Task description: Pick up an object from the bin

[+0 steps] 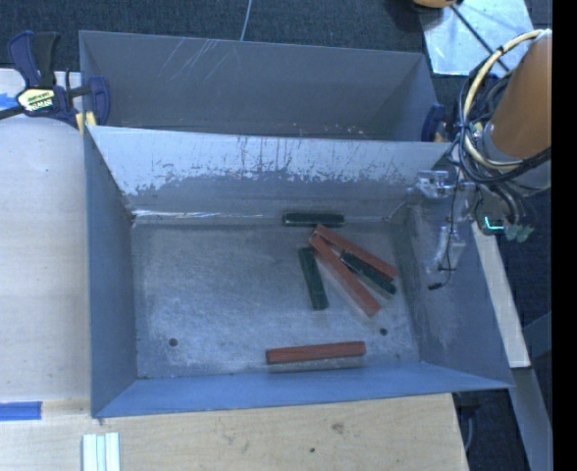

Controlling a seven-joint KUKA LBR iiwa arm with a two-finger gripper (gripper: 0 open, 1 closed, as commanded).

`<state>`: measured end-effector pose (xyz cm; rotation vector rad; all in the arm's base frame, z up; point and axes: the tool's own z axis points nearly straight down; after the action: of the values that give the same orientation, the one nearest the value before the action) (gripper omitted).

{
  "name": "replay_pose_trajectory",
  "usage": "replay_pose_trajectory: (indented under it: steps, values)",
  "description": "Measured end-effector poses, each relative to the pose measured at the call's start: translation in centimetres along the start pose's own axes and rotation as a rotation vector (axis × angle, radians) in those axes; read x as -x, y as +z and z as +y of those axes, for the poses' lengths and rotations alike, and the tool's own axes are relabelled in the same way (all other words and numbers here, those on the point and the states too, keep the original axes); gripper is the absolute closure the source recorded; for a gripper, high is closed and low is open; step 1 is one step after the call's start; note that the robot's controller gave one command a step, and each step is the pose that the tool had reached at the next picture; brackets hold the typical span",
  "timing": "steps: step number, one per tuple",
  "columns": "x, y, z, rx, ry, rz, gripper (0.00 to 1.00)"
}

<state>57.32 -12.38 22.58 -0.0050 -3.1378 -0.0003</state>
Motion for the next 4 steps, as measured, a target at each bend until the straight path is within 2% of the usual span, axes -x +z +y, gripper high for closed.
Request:
replay_pose_trajectory:
  steps: [1, 2, 3, 4]
  values:
    - [0.2, -0.4, 0.0, -0.001, -0.003, -0.008, 0.00]
    - [0.4, 4.5, 0.3, -0.003, -0.060, -0.014, 0.00]
    - [0.5, 11.3, 1.4, -0.002, -0.091, -0.012, 0.00]
    - [1.8, 15.0, 2.0, -0.001, 0.010, -0.009, 1.00]
